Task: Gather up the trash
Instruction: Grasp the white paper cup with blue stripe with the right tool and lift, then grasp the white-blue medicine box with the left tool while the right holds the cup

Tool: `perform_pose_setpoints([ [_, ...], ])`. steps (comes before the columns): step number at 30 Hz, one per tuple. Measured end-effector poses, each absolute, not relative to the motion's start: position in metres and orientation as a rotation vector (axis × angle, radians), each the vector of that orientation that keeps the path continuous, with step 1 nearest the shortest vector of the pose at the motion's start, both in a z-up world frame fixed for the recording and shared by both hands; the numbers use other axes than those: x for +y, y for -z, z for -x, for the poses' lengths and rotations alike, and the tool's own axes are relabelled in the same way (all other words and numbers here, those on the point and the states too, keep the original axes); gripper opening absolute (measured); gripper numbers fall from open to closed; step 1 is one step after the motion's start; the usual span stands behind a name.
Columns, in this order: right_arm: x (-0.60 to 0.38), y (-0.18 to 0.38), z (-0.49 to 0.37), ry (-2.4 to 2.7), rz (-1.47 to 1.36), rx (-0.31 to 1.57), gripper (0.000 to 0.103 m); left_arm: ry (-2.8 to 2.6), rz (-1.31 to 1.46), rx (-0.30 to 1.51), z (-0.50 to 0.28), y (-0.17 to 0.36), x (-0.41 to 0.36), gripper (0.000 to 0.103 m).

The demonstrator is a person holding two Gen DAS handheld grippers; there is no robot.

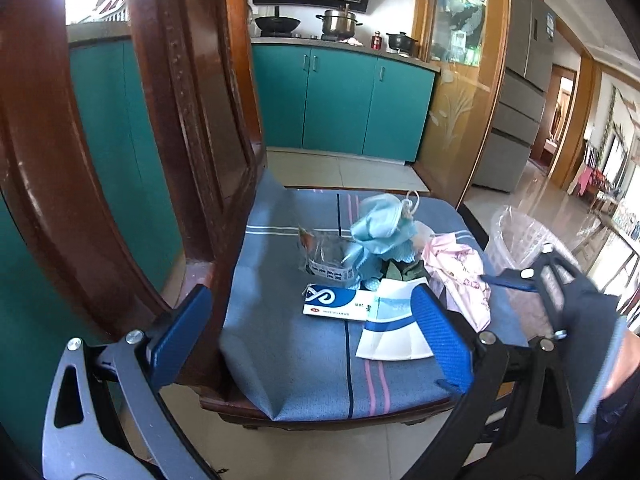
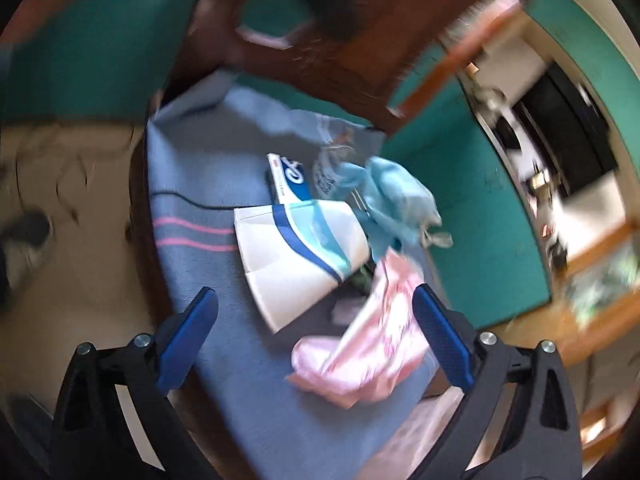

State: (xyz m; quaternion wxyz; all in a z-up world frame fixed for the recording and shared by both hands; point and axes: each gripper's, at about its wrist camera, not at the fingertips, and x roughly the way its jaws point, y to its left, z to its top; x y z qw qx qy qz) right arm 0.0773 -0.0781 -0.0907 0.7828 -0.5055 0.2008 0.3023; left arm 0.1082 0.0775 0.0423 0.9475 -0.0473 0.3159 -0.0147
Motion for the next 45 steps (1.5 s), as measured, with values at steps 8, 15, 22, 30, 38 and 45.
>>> perform_pose_setpoints([
  [8, -0.048, 0.100, -0.103, -0.711, 1.204, 0.451, 0.099, 0.028, 0.152, 0.648, -0.112, -0.043, 0.094, 0.099],
  [15, -0.040, 0.119, -0.121, -0.708, 1.211, 0.526, 0.093, 0.041, 0.123, 0.661, -0.112, -0.040, 0.089, 0.099],
  [22, -0.072, 0.067, -0.108, -0.695, 0.961, 0.514, 0.086, 0.044, 0.130, 0.670, -0.111, -0.039, 0.088, 0.099],
  [30, -0.177, -0.011, -0.105, -0.484, 0.295, 0.427, 0.087, 0.081, 0.131, 0.857, -0.136, 0.013, 0.050, 0.099],
  [38, -0.195, -0.012, -0.106, -0.448, 0.138, 0.415, 0.087, 0.054, -0.028, 0.921, -0.167, 0.058, -0.021, 0.099],
  [45, -0.200, -0.010, -0.107, -0.472, 0.114, 0.418, 0.087, -0.008, -0.071, 0.921, -0.186, 0.074, -0.053, 0.099],
])
